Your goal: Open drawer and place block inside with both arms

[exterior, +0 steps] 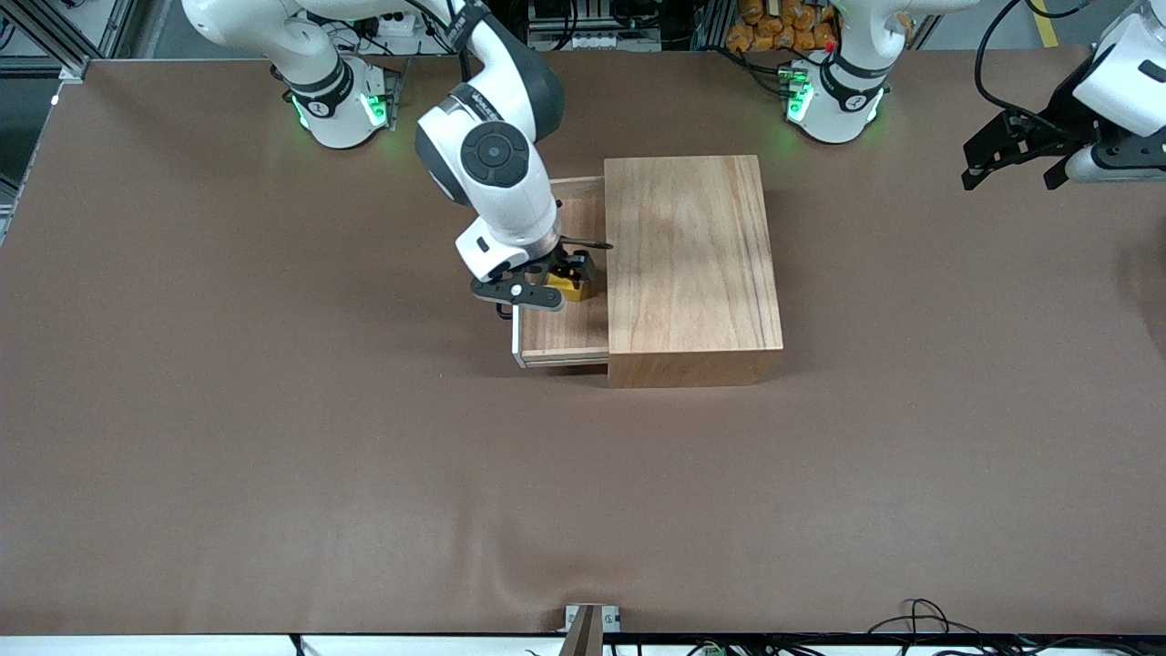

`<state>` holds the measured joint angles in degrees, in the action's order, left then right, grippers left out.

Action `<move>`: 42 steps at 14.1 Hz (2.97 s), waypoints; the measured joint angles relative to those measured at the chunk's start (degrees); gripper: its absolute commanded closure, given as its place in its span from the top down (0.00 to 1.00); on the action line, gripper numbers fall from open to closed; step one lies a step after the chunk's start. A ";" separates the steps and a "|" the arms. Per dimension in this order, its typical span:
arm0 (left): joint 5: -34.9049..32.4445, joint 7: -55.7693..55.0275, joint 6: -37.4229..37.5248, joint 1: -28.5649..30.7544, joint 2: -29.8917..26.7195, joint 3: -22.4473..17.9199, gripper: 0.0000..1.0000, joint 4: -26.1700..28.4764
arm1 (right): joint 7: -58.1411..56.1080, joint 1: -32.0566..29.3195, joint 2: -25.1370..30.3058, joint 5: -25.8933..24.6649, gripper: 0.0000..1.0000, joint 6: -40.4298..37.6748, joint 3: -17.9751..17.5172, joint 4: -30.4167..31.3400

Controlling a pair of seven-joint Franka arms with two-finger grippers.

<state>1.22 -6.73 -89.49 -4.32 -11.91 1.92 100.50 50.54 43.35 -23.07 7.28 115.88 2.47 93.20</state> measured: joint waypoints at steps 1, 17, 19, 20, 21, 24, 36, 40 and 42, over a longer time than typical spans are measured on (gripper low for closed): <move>0.00 0.00 0.00 0.00 0.00 0.00 1.00 0.00 | -0.04 -0.93 0.51 0.00 1.00 -1.58 0.07 -0.65; 0.00 0.00 0.03 -0.02 0.02 0.06 1.00 0.01 | -39.61 -31.83 14.16 -0.29 1.00 -24.59 0.71 -1.86; 0.00 0.00 0.03 -0.03 0.18 0.08 1.00 0.02 | -44.45 -36.45 14.63 -0.32 1.00 -25.38 0.74 -1.86; 0.00 0.00 0.03 -0.03 0.29 0.09 1.00 0.02 | -47.24 -38.49 14.97 -0.33 1.00 -25.40 0.75 -1.86; 0.00 0.00 0.03 -0.04 0.38 0.12 1.00 0.02 | -49.41 -40.25 15.57 -0.33 1.00 -25.44 0.76 -1.89; 0.01 0.01 0.03 -0.16 0.58 0.30 1.00 0.04 | -51.41 -42.82 19.56 -0.33 1.00 -26.88 0.76 -2.09; 0.01 0.01 -0.62 -0.09 0.79 0.60 1.00 0.04 | -51.36 -42.77 24.99 -3.71 1.00 -33.11 -0.41 -3.44; 0.01 0.01 -0.69 -0.02 0.80 0.22 1.00 0.04 | -51.35 -42.77 24.98 -3.81 1.00 -33.09 -0.45 -3.57; 0.01 0.01 -0.69 -0.02 0.80 0.14 1.00 0.04 | -51.35 -42.77 24.99 -3.83 1.00 -33.09 -0.45 -4.28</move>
<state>1.23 -6.72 -90.18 -4.34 -11.11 2.05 100.54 -0.81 0.58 1.91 3.46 82.79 2.02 88.92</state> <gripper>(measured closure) 0.000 0.000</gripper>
